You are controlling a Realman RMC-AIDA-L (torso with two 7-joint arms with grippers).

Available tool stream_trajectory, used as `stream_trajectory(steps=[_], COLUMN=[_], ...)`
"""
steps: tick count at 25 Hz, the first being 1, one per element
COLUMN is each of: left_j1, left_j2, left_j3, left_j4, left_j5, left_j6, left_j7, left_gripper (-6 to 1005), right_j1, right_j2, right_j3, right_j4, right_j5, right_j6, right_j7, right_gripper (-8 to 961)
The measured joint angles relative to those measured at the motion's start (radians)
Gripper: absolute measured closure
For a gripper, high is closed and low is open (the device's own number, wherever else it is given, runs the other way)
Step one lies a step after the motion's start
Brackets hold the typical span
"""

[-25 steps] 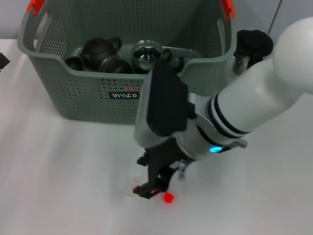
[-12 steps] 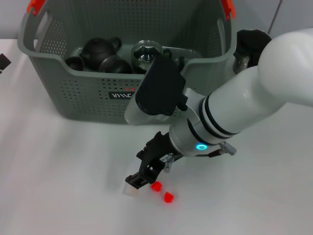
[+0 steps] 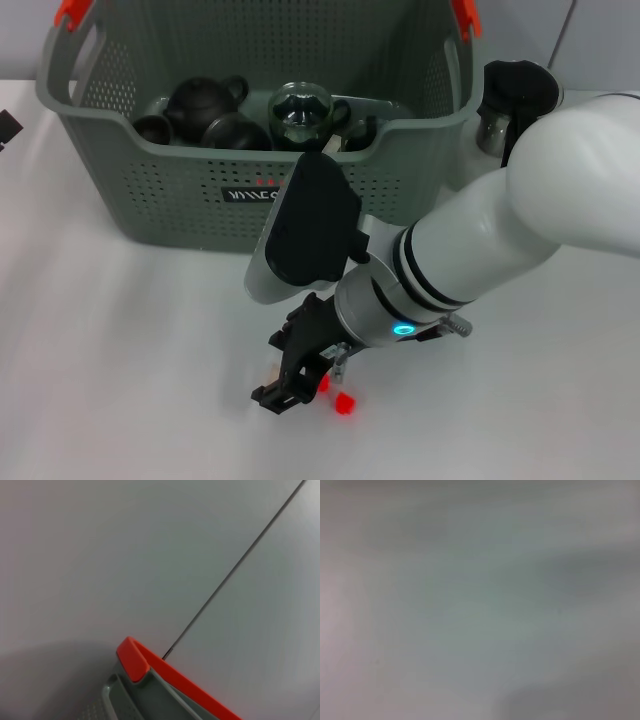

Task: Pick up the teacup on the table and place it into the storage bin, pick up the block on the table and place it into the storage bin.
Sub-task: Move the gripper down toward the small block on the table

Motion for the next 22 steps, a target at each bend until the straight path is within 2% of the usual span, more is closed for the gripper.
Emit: stream_trajectory(steps=[22], left_j1=[0.004], left_j2=[0.0], left_j3=[0.0], left_j4=[0.0], left_j5=[0.0], left_j6=[0.0], left_j7=[0.002], left_gripper=[79], right_j1=[0.021], right_j2=[0.008], right_j3=[-0.041], right_j4=[0.092], right_j5=[0.034], right_j6=[0.095], right_j7=[-0.005], right_gripper=[267])
